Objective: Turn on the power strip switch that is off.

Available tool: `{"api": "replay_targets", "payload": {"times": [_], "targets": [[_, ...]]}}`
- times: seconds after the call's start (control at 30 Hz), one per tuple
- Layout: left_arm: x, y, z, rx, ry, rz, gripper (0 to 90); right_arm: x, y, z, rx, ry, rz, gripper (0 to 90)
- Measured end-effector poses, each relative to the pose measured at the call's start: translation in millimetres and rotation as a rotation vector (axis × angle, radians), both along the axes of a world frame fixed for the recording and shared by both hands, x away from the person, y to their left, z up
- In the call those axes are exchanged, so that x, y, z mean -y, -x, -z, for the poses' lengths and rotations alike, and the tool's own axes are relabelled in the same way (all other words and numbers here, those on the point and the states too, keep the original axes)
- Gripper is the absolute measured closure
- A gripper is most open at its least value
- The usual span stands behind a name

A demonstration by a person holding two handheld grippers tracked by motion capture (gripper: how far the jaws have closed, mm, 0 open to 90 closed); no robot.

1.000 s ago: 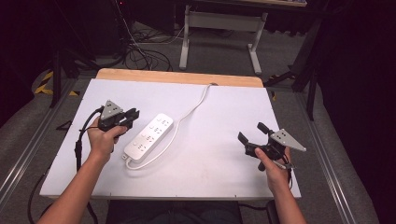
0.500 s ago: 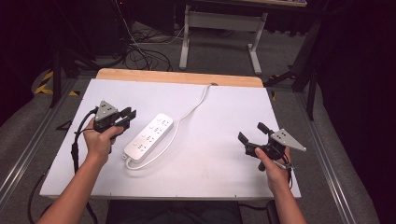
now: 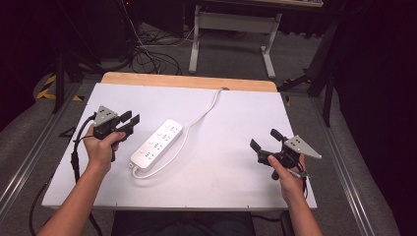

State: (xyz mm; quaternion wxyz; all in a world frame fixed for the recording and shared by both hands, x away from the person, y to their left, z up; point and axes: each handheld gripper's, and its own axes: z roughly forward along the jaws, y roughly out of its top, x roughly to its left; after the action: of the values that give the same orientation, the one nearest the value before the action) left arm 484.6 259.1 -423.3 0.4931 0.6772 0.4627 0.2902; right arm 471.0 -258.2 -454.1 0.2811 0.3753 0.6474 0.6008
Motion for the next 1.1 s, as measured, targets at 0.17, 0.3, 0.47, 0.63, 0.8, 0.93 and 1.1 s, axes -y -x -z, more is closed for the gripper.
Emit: {"api": "replay_targets", "payload": {"times": [0.17, 0.3, 0.47, 0.63, 0.8, 0.93, 1.1], "targets": [[-5.2, 5.9, 2.1, -0.004, -0.007, -0.004, 56.7, -0.3, -0.8, 0.4, -0.005, 0.004, -0.004, 6.2], [-11.2, 9.4, 1.3, 0.005, 0.009, -0.011, 53.7, -0.9, -0.9, 0.2, -0.002, 0.005, -0.006, 6.2], [-15.2, 13.4, 0.5, 0.008, 0.021, -0.021, 51.8, -1.7, -1.0, 0.0, -0.003, 0.007, -0.005, 6.3], [-20.8, 23.4, -3.0, 0.031, 0.040, -0.022, 49.7, -1.5, -1.3, 0.2, -0.003, 0.005, -0.007, 6.3], [-27.8, 32.2, -3.9, 0.046, 0.040, -0.038, 48.2, -1.8, -1.5, 0.2, -0.001, 0.012, -0.007, 6.3], [-32.8, 36.6, -4.4, 0.048, 0.046, -0.047, 45.6, -2.0, -1.2, 0.0, -0.001, 0.013, -0.009, 6.4], [-33.0, 36.9, -3.6, 0.058, 0.037, -0.010, 33.5, -1.9, -1.5, 0.0, 0.000, 0.015, -0.008, 6.5]]}}
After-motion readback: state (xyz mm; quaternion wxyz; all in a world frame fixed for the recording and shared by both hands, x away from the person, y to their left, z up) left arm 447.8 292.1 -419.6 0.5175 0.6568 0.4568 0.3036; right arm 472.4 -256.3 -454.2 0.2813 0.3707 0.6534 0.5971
